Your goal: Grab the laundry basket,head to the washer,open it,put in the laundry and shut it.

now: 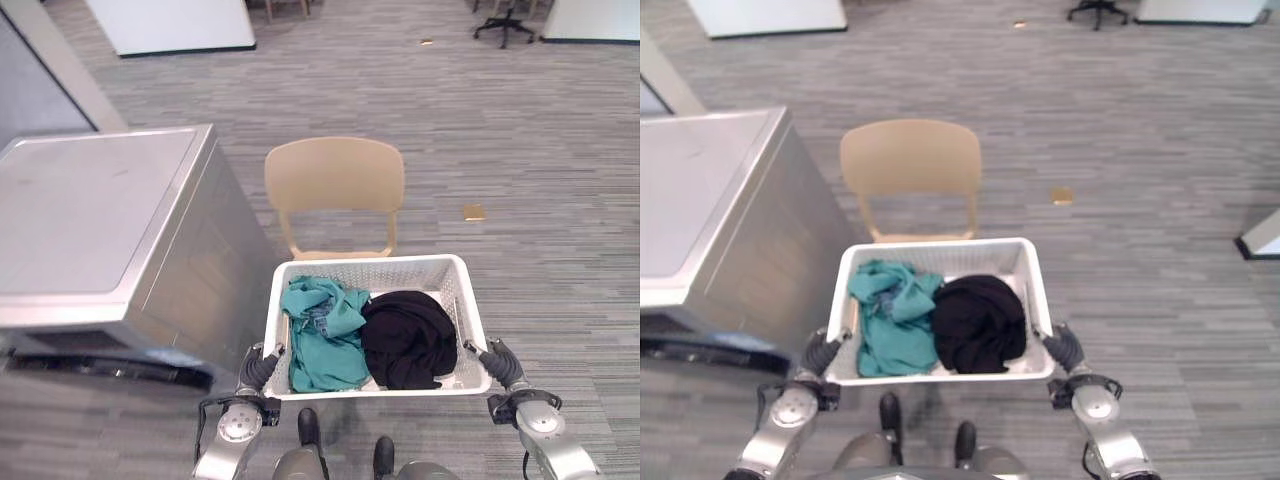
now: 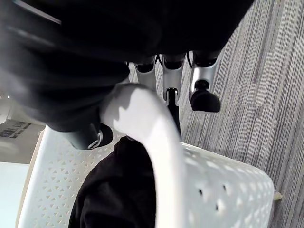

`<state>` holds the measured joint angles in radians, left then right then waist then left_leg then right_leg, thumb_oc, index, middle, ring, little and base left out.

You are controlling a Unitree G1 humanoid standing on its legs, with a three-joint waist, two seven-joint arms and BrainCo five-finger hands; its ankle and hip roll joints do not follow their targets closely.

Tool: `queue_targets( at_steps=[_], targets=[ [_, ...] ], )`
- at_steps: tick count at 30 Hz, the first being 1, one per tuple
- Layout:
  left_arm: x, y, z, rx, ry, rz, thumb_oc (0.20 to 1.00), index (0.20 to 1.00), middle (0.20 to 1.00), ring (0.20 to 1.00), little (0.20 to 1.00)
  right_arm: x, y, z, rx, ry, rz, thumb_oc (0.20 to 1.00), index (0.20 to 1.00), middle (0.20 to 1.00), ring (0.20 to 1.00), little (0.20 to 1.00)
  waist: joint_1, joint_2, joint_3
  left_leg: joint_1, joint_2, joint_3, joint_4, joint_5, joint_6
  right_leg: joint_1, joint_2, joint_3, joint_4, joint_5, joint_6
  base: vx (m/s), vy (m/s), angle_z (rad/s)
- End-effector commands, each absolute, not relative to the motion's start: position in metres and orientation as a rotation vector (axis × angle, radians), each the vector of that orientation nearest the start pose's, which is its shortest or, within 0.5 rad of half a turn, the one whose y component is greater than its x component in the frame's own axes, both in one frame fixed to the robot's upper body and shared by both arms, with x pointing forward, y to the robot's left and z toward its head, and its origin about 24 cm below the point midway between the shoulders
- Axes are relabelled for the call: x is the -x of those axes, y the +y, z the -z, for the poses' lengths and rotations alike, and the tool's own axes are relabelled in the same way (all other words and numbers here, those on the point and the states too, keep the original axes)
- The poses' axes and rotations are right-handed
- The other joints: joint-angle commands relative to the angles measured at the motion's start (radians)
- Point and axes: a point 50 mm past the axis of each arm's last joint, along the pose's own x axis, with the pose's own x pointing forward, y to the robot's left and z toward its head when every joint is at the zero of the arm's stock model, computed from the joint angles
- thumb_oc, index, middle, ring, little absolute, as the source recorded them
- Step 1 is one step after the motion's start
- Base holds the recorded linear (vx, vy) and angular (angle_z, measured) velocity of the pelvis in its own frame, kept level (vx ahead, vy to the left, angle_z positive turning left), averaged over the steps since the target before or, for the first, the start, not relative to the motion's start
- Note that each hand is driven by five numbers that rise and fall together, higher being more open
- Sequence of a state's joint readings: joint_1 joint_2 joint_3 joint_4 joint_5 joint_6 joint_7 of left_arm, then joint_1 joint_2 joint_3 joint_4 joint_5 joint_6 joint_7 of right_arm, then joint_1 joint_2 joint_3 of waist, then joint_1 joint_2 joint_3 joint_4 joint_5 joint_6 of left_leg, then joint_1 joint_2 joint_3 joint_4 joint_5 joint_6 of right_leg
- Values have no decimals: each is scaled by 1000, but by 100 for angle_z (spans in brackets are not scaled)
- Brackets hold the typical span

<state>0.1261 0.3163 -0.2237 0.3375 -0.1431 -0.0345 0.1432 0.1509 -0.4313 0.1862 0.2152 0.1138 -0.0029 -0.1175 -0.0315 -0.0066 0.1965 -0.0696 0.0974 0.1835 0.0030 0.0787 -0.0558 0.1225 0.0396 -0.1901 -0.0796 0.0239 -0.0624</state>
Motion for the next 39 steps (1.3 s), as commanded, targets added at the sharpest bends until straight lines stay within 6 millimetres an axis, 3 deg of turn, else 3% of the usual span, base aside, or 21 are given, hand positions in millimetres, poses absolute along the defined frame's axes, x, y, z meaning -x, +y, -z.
queue_targets(
  at_steps=[1, 7, 9, 11, 13, 14, 16, 21, 22, 23, 24, 25, 26, 30, 32, 33, 34, 35, 39],
  targets=[
    [-226, 190, 21, -164, 233, -13, 200, 200, 200, 200, 200, -231, -198, -5, 271, 124, -37, 200, 200, 200, 200, 200, 4, -2, -22, 67, -27, 25, 74, -123, -5, -32, -117, -5, 60, -116, 147, 65, 120, -33],
    [-257, 183, 0, -209, 133, -12, 200, 200, 200, 200, 200, -258, -183, -11, 332, 80, -33, 200, 200, 200, 200, 200, 16, -22, 33, -3, -35, 41, 69, -128, 18, -140, -139, 24, 74, -82, 168, -117, 81, 0],
    [-280, 173, -15, -211, 72, -10, 200, 200, 200, 200, 200, -280, -168, -19, 325, 47, -37, 200, 200, 200, 200, 200, 19, -30, 78, -96, -38, 46, 89, -124, 27, -256, -150, 41, 114, -59, 173, -298, 65, -7],
    [-281, 173, -15, -211, 71, -10, 200, 200, 200, 200, 200, -280, -168, -19, 325, 46, -37, 200, 200, 200, 200, 200, 19, -30, 77, -99, -38, 46, 91, -125, 27, -259, -150, 41, 115, -59, 173, -199, 45, -4],
    [-339, 155, -58, -265, -54, -60, 200, 200, 200, 200, 200, -335, -141, -57, 372, -60, -9, 200, 200, 200, 200, 200, 35, -22, 153, -246, -55, 31, 110, -104, 22, -423, -174, 45, 168, -42, 181, -301, 93, -13],
    [-348, 154, -69, -284, -80, -74, 200, 200, 200, 200, 200, -343, -138, -66, 385, -85, 0, 200, 200, 200, 200, 200, 37, -21, 173, -258, -55, 29, 110, -98, 21, -437, -176, 44, 173, -41, 182, -124, 44, -10],
    [-359, 157, -81, -321, -108, -115, 200, 200, 200, 200, 200, -355, -131, -79, 397, -112, 10, 200, 200, 200, 200, 200, 40, -21, 212, -295, -57, 24, 111, -78, 17, -477, -176, 41, 181, -33, 184, -102, 7, 12],
    [-361, 160, -79, -336, -93, -140, 200, 200, 200, 200, 200, -358, -126, -75, 418, -90, -4, 200, 200, 200, 200, 200, 43, -22, 222, -310, -57, 15, 103, -68, 16, -495, -177, 39, 181, -26, 183, -13, -3, 1],
    [-364, 159, -82, -334, -93, -152, 388, 388, 388, 388, 388, -361, -124, -78, 423, -91, -5, 200, 200, 200, 200, 200, 44, -23, 224, -312, -58, 13, 96, -62, 15, -499, -177, 39, 179, -22, 183, -6, -11, -5],
    [-365, 159, -82, -334, -93, -153, 482, 482, 482, 482, 482, -361, -124, -78, 423, -91, -5, 200, 200, 200, 200, 200, 44, -23, 225, -312, -58, 13, 96, -62, 15, -499, -177, 38, 179, -21, 183, 4, -13, 3],
    [-367, 160, -85, -329, -100, -167, 884, 884, 884, 884, 884, -363, -123, -81, 423, -99, -3, 586, 586, 586, 586, 586, 43, -23, 227, -312, -59, 10, 92, -58, 15, -499, -177, 37, 178, -20, 185, 7, -21, 11],
    [-368, 162, -88, -323, -105, -185, 931, 931, 931, 931, 931, -363, -123, -82, 427, -101, -3, 768, 768, 768, 768, 768, 43, -23, 232, -306, -59, 8, 83, -50, 13, -496, -175, 34, 176, -17, 185, 9, -29, 13],
    [-366, 164, -86, -317, -100, -193, 1000, 1000, 1000, 1000, 1000, -361, -123, -79, 421, -91, -7, 1000, 1000, 1000, 1000, 1000, 44, -23, 234, -301, -59, 7, 77, -49, 12, -492, -176, 32, 173, -16, 186, 18, -28, 7],
    [-357, 165, -77, -299, -93, -185, 1000, 1000, 1000, 1000, 1000, -354, -124, -67, 410, -61, -20, 1000, 1000, 1000, 1000, 1000, 46, -21, 232, -279, -59, 6, 61, -47, 12, -474, -174, 34, 166, -18, 184, 9, -4, 0],
    [-345, 165, -66, -260, -78, -171, 1000, 1000, 1000, 1000, 1000, -342, -129, -50, 395, -15, -22, 1000, 1000, 1000, 1000, 1000, 46, -16, 221, -245, -60, 7, 44, -48, 12, -449, -174, 33, 163, -23, 182, -3, -14, 2],
    [-342, 165, -64, -248, -73, -169, 1000, 1000, 1000, 1000, 1000, -339, -131, -47, 391, -8, -18, 1000, 1000, 1000, 1000, 1000, 45, -15, 220, -246, -61, 17, 42, -26, 20, -452, -175, 27, 159, -2, 174, 34, -7, 2],
    [-339, 165, -60, -241, -64, -167, 1000, 1000, 1000, 1000, 1000, -335, -133, -43, 384, 3, -16, 1000, 1000, 1000, 1000, 1000, 45, -12, 210, -222, -62, 9, 33, -48, 12, -433, -173, 32, 160, -24, 180, -52, -11, 0],
    [-336, 166, -58, -238, -63, -169, 1000, 1000, 1000, 1000, 1000, -333, -135, -42, 380, 1, -12, 1000, 1000, 1000, 1000, 1000, 43, -13, 209, -224, -62, 20, 28, -26, 20, -435, -174, 27, 156, -4, 173, 0, 0, 0],
    [-327, 174, -56, -245, -67, -168, 1000, 1000, 1000, 1000, 1000, -324, -148, -38, 371, 7, 6, 1000, 1000, 1000, 1000, 1000, 43, -10, 192, -190, -61, 22, 14, -27, 20, -405, -170, 24, 150, -8, 172, 6, -16, 3]
  ],
)
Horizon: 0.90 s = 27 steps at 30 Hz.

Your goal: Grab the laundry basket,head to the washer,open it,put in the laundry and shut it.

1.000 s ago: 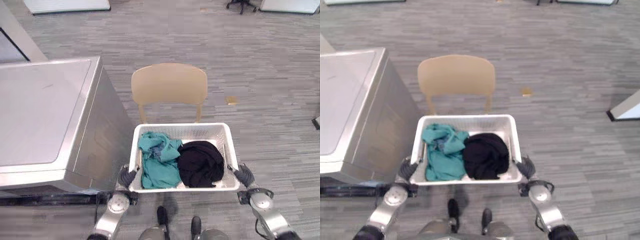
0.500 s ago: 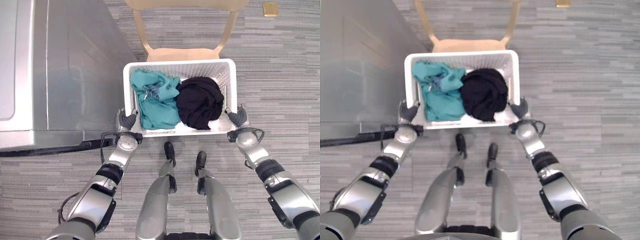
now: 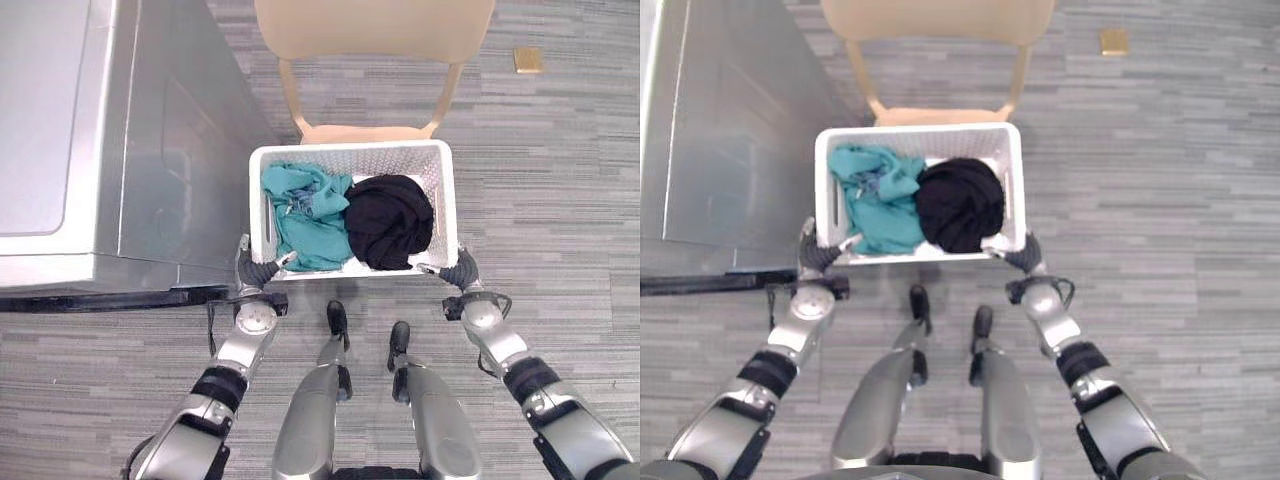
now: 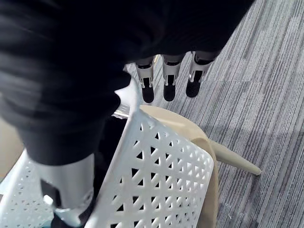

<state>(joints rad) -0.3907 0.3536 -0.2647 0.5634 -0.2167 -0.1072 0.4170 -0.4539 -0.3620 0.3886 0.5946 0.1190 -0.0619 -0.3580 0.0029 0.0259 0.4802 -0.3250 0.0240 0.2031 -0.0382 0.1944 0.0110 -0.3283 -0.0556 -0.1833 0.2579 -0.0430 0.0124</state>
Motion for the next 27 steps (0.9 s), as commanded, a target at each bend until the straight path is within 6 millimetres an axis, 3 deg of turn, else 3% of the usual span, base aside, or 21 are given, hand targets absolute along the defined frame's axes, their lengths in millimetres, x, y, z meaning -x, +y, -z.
queue_targets(
  at_steps=[1, 2, 5, 7, 14, 16, 20, 23, 24, 27],
  targets=[
    [-320, 179, -51, -237, -59, -162, 1000, 1000, 1000, 1000, 1000, -317, -156, -33, 346, 27, 9, 1000, 1000, 1000, 1000, 1000, 9, -43, -105, 87, 12, 3, 48, -145, -47, 68, -69, 16, -196, 56, 97, 109, -66, -3],
    [-305, 195, -41, -243, -29, -160, 1000, 1000, 1000, 1000, 1000, -304, -175, -22, 331, 78, 16, 1000, 1000, 1000, 1000, 1000, 11, -44, -129, 119, 13, 4, 39, -148, -49, 102, -62, 11, -209, 52, 97, 117, -79, -3],
    [-294, 208, -33, -254, 2, -169, 1000, 1000, 1000, 1000, 1000, -294, -191, -14, 337, 116, 26, 1000, 1000, 1000, 1000, 1000, 13, -46, -149, 140, 15, 3, 34, -150, -50, 127, -59, 7, -221, 48, 98, 76, -63, 0],
    [-272, 231, -14, -269, 92, -193, 1000, 1000, 1000, 1000, 1000, -274, -218, -3, 359, 177, 35, 1000, 1000, 1000, 1000, 1000, 13, -53, -178, 176, 19, -4, 19, -148, -54, 171, -52, -5, -243, 41, 100, 79, -112, 2],
    [-207, 251, 52, -253, 427, -165, 1000, 1000, 1000, 1000, 1000, -226, -242, 38, 385, 386, 16, 1000, 1000, 1000, 1000, 1000, 15, -48, -228, 239, 31, -17, 3, -144, -57, 245, -40, -23, -248, 13, 100, 24, -76, 13],
    [-172, 250, 87, -234, 622, -150, 1000, 1000, 1000, 1000, 1000, -208, -243, 61, 419, 495, -1, 1000, 1000, 1000, 1000, 1000, 17, -38, -256, 269, 39, -24, 12, -153, -58, 272, -32, -28, -223, -17, 92, 50, -69, 12],
    [-155, 244, 102, -202, 703, -151, 1000, 1000, 1000, 1000, 1000, -202, -239, 67, 397, 519, 7, 1000, 1000, 1000, 1000, 1000, 21, -36, -260, 286, 42, -35, 54, -175, -58, 309, -27, -29, -213, -42, 82, 21, -69, 12],
    [-159, 243, 104, -196, 707, -170, 1000, 1000, 1000, 1000, 1000, -205, -233, 71, 385, 526, 9, 1000, 1000, 1000, 1000, 1000, 30, -37, -236, 232, 40, -67, 140, -182, -70, 307, -32, -50, -212, -47, 66, -118, -54, 35],
    [-168, 237, 102, -197, 686, -162, 1000, 1000, 1000, 1000, 1000, -206, -231, 74, 394, 538, 13, 1000, 1000, 1000, 1000, 1000, 35, -35, -224, 187, 57, -67, 180, -193, -83, 296, -61, -100, -209, -48, 63, -141, 72, 84],
    [-169, 235, 102, -198, 684, -159, 1000, 1000, 1000, 1000, 1000, -203, -231, 78, 386, 560, 18, 1000, 1000, 1000, 1000, 1000, 26, -38, -230, 206, 94, -37, 170, -196, -87, 296, -86, -123, -213, -38, 70, -68, 177, 85]
  ],
)
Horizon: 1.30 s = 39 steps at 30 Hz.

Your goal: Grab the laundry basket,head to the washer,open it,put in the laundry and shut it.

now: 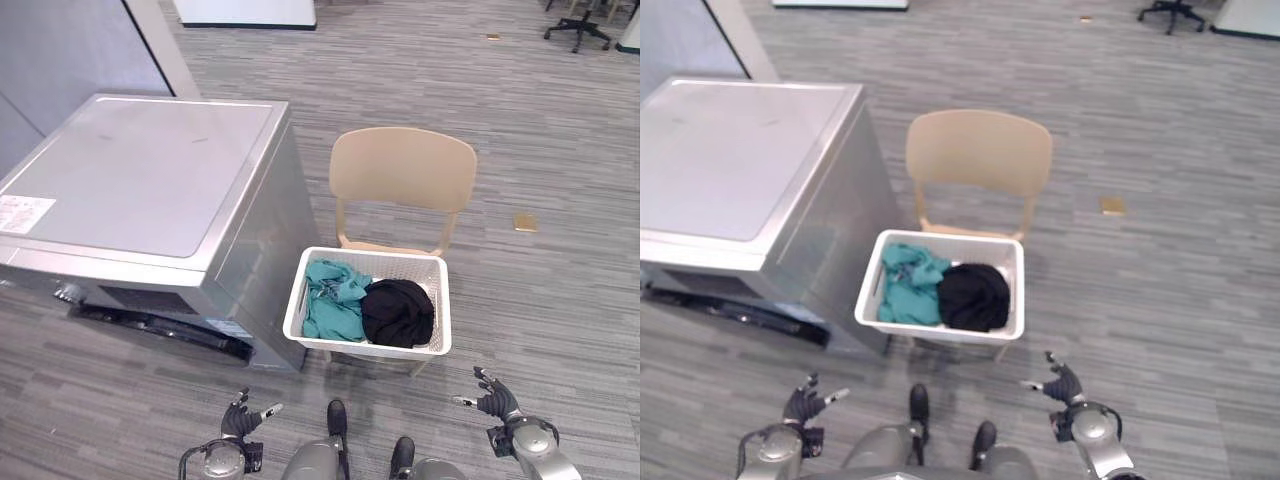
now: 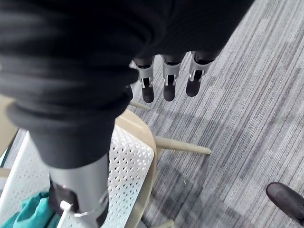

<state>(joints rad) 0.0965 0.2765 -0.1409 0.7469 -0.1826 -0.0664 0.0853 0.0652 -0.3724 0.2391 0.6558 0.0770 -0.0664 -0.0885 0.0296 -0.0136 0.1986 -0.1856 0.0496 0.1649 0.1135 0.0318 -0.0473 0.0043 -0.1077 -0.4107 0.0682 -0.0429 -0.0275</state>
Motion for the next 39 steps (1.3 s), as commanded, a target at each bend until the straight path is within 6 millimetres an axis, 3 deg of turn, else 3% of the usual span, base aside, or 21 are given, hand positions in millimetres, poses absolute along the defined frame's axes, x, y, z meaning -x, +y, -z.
queue_targets(
  at_steps=[1, 4, 6, 8, 9, 13, 14, 15, 17, 18, 21, 22, 23, 26, 30, 34, 39],
  targets=[
    [-169, 234, 103, -191, 684, -166, 1000, 1000, 1000, 1000, 1000, -201, -230, 81, 374, 580, 27, 1000, 1000, 1000, 1000, 1000, -9, -1, 47, 81, 98, 21, 11, -28, -34, -35, -49, 92, -25, -33, 115, 7, 164, 57],
    [-172, 229, 104, -190, 691, -164, 1000, 1000, 1000, 1000, 1000, -190, -232, 90, 331, 627, 62, 1000, 1000, 1000, 1000, 1000, -44, 3, 19, 129, 186, 136, -36, -2, -66, -17, -88, 38, -23, -42, 138, 93, 257, 45],
    [-176, 227, 102, -201, 682, -145, 1000, 1000, 1000, 1000, 1000, -181, -232, 96, 308, 664, 80, 1000, 1000, 1000, 1000, 1000, -73, 13, -7, 157, 212, 221, -83, 12, -81, -11, -114, -7, -31, -25, 155, 70, 329, 106],
    [-181, 223, 101, -220, 669, -113, 1000, 1000, 1000, 1000, 1000, -181, -229, 97, 281, 665, 90, 1000, 1000, 1000, 1000, 1000, -81, 10, -16, 142, 187, 209, -67, -5, -77, -6, -148, -17, -30, 6, 174, 137, 463, 101],
    [-183, 224, 99, -240, 662, -99, 1000, 1000, 1000, 1000, 1000, -182, -225, 97, 255, 665, 94, 1000, 1000, 1000, 1000, 1000, -79, -2, -12, 124, 150, 191, -39, -44, -54, -10, -189, 0, -12, 36, 189, 111, 425, 72],
    [-187, 233, 93, -272, 640, -107, 1000, 1000, 1000, 1000, 1000, -186, -212, 99, 228, 664, 69, 1000, 1000, 1000, 1000, 1000, -61, -24, 9, 109, 105, 180, -8, -94, -12, -49, -226, 38, 78, 43, 191, 26, 312, 32],
    [-190, 238, 90, -274, 629, -124, 1000, 1000, 1000, 1000, 1000, -191, -204, 97, 216, 646, 41, 1000, 1000, 1000, 1000, 1000, -58, -26, 22, 109, 84, 161, -10, -104, 5, -91, -191, 104, 149, 17, 181, 4, 252, -1],
    [-190, 238, 90, -274, 629, -124, 1000, 1000, 1000, 1000, 1000, -191, -203, 97, 216, 646, 41, 1000, 1000, 1000, 1000, 1000, -57, -27, 21, 108, 83, 163, -10, -105, 6, -95, -193, 108, 155, 14, 181, 45, 251, 1],
    [-192, 239, 88, -263, 611, -143, 1000, 1000, 1000, 1000, 1000, -200, -197, 91, 261, 604, -13, 1000, 1000, 1000, 1000, 1000, -59, -15, 28, 128, 34, 123, -47, -89, 34, -144, -70, 216, 173, -35, 158, 60, 204, 44],
    [-192, 239, 88, -263, 611, -143, 1000, 1000, 1000, 1000, 1000, -200, -197, 91, 261, 604, -13, 1000, 1000, 1000, 1000, 1000, -60, -14, 28, 129, 34, 122, -48, -88, 33, -144, -70, 215, 174, -35, 157, 63, 159, 79],
    [-193, 234, 89, -263, 613, -136, 1000, 1000, 1000, 1000, 1000, -212, -191, 81, 327, 552, -65, 1000, 1000, 1000, 1000, 1000, -55, -8, 44, 141, -10, 65, -51, -96, 47, -180, -6, 254, 146, -39, 145, 71, 67, 63],
    [-193, 234, 89, -263, 613, -136, 1000, 1000, 1000, 1000, 1000, -213, -191, 81, 327, 551, -65, 1000, 1000, 1000, 1000, 1000, -55, -7, 45, 141, -10, 64, -50, -97, 47, -179, -6, 254, 146, -39, 145, 84, 10, 72],
    [-193, 232, 90, -268, 611, -130, 1000, 1000, 1000, 1000, 1000, -222, -188, 73, 365, 503, -89, 1000, 1000, 1000, 1000, 1000, -40, -16, 51, 129, -47, 7, -27, -105, 54, -152, 7, 269, 88, -31, 141, 60, -11, 89],
    [-186, 230, 95, -261, 633, -126, 1000, 1000, 1000, 1000, 1000, -228, -185, 66, 379, 467, -110, 1000, 1000, 1000, 1000, 1000, -26, -12, 44, 127, -58, -21, -32, -101, 52, -138, 19, 275, 70, -29, 134, 62, -47, 114],
    [-174, 234, 101, -265, 673, -131, 1000, 1000, 1000, 1000, 1000, -247, -177, 46, 417, 360, -134, 1000, 1000, 1000, 1000, 1000, -1, -7, 23, 131, -60, -38, -56, -90, 43, -98, 10, 234, 0, -8, 134, 68, -66, 35],
    [-168, 237, 103, -269, 684, -138, 1000, 1000, 1000, 1000, 1000, -274, -174, 13, 471, 206, -118, 1000, 1000, 1000, 1000, 1000, 27, -5, 27, 114, -55, -54, -82, -65, 34, -91, 3, 200, -47, 10, 139, -18, -54, 22],
    [-180, 230, 93, -270, 611, -112, 1000, 1000, 1000, 1000, 1000, -310, -180, -33, 486, 30, -13, 1000, 1000, 1000, 1000, 1000, 63, 8, 53, 72, -55, -83, -115, -29, 28, -119, -4, 172, -64, 22, 141, -89, -26, 19]
  ],
)
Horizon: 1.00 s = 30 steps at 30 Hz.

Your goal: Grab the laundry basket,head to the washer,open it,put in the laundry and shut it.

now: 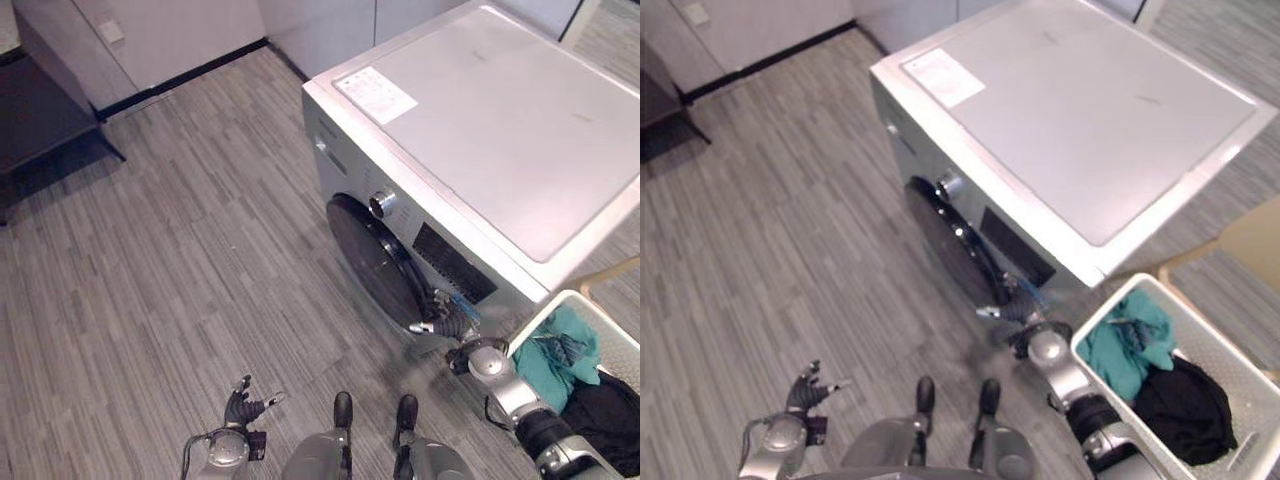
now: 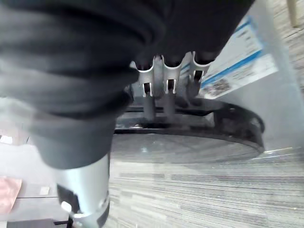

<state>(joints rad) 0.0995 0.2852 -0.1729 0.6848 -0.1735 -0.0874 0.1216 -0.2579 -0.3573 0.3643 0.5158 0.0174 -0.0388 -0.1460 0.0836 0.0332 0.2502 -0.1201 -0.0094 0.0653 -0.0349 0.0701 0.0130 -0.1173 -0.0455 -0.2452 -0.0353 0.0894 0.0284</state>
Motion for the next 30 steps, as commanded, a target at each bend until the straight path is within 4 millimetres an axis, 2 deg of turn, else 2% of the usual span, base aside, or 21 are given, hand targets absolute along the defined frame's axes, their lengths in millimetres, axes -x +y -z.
queue_targets(
  at_steps=[1, 3, 6, 9, 12, 16, 18, 21, 22, 23, 24, 25, 27, 29, 30],
  targets=[
    [-182, 228, 92, -270, 600, -104, 1000, 1000, 1000, 1000, 1000, -314, -181, -38, 482, 16, 6, 1000, 1000, 1000, 1000, 1000, 15, -37, 7, 0, 4, 12, 31, -62, -33, -2, -68, 3, 39, -109, 86, -76, -12, 16],
    [-186, 226, 88, -271, 579, -92, 1000, 1000, 1000, 1000, 1000, -320, -184, -41, 464, 18, 41, 1000, 1000, 1000, 1000, 1000, 26, -32, 21, -16, 3, -1, 28, -53, -35, -15, -72, -11, 43, -108, 84, -71, -20, 28],
    [-189, 224, 87, -267, 570, -85, 1000, 1000, 1000, 1000, 1000, -325, -181, -35, 416, 62, 62, 1000, 1000, 1000, 1000, 1000, 41, -28, 41, -37, 3, -17, 35, -47, -37, -29, -75, -23, 54, -109, 81, -51, -15, 24],
    [-193, 224, 86, -270, 567, -84, 1000, 1000, 1000, 1000, 1000, -325, -167, -28, 377, 94, 15, 1000, 1000, 1000, 1000, 1000, 55, -30, 55, -54, 4, -28, 37, -41, -38, -42, -77, -32, 60, -109, 80, -39, -13, 9],
    [-196, 223, 86, -267, 567, -92, 1000, 1000, 1000, 1000, 1000, -320, -134, -27, 297, 74, -102, 1000, 1000, 1000, 1000, 1000, 67, -36, 63, -62, 4, -38, 37, -38, -38, -48, -78, -38, 66, -110, 79, -12, 2, 17],
    [-205, 212, 83, -250, 543, -78, 1000, 1000, 1000, 1000, 1000, -312, -61, -45, 175, -14, -361, 1000, 1000, 1000, 1000, 1000, 101, -39, 78, -76, 2, -61, 44, -34, -40, -53, -81, -54, 74, -114, 79, -7, 1, 5],
    [-211, 204, 80, -252, 524, -49, 1000, 1000, 1000, 1000, 1000, -309, -18, -63, 138, -77, -501, 1000, 1000, 1000, 1000, 1000, 136, -35, 90, -90, -1, -85, 52, -30, -44, -52, -85, -74, 77, -118, 78, -14, -17, 4],
    [-223, 199, 73, -282, 479, -11, 1000, 1000, 1000, 1000, 1000, -318, 14, -106, 136, -213, -588, 1000, 1000, 1000, 1000, 1000, 188, -31, 101, -114, -6, -126, 60, -22, -53, -50, -92, -116, 79, -126, 77, -25, -50, 23],
    [-223, 199, 73, -282, 478, -11, 1000, 1000, 1000, 1000, 1000, -318, 14, -106, 135, -214, -588, 1000, 1000, 1000, 1000, 1000, 188, -31, 102, -114, -6, -127, 60, -22, -53, -50, -92, -117, 79, -126, 77, -2, -70, 64],
    [-230, 197, 66, -297, 441, 15, 1000, 1000, 1000, 1000, 1000, -327, 22, -142, 112, -319, -593, 1000, 1000, 1000, 1000, 1000, 219, -30, 103, -132, -11, -153, 64, -16, -60, -49, -96, -145, 80, -131, 77, 17, -63, 84],
    [-233, 195, 63, -298, 422, 27, 1000, 1000, 1000, 1000, 1000, -330, 25, -162, 95, -381, -588, 1000, 1000, 1000, 1000, 1000, 236, -29, 103, -142, -15, -170, 66, -13, -63, -47, -98, -160, 81, -134, 77, 124, -135, 86],
    [-237, 192, 58, -300, 394, 50, 1000, 1000, 1000, 1000, 1000, -335, 26, -189, 54, -455, -565, 1000, 1000, 1000, 1000, 1000, 261, -34, 96, -137, -14, -189, 60, -32, -72, -34, -91, -168, 82, -164, 78, 142, -106, 54],
    [-241, 191, 53, -299, 373, 60, 1000, 1000, 1000, 1000, 1000, -340, 17, -214, 23, -529, -519, 1000, 1000, 1000, 1000, 1000, 280, -41, 96, -141, -18, -210, 51, -25, -76, -28, -91, -190, 78, -169, 77, 91, -55, 66],
    [-242, 191, 52, -302, 366, 68, 1000, 1000, 1000, 1000, 1000, -341, 10, -221, 35, -557, -505, 1000, 1000, 1000, 1000, 1000, 286, -45, 95, -141, -19, -214, 44, -22, -78, -25, -91, -197, 75, -170, 77, 32, -13, 94],
    [-243, 194, 51, -313, 370, 65, 1000, 1000, 1000, 1000, 1000, -344, -3, -228, 51, -587, -482, 1000, 1000, 1000, 1000, 1000, 291, -59, 95, -142, -16, -216, 35, -18, -80, -22, -89, -207, 70, -169, 79, 44, -22, 82]
  ],
)
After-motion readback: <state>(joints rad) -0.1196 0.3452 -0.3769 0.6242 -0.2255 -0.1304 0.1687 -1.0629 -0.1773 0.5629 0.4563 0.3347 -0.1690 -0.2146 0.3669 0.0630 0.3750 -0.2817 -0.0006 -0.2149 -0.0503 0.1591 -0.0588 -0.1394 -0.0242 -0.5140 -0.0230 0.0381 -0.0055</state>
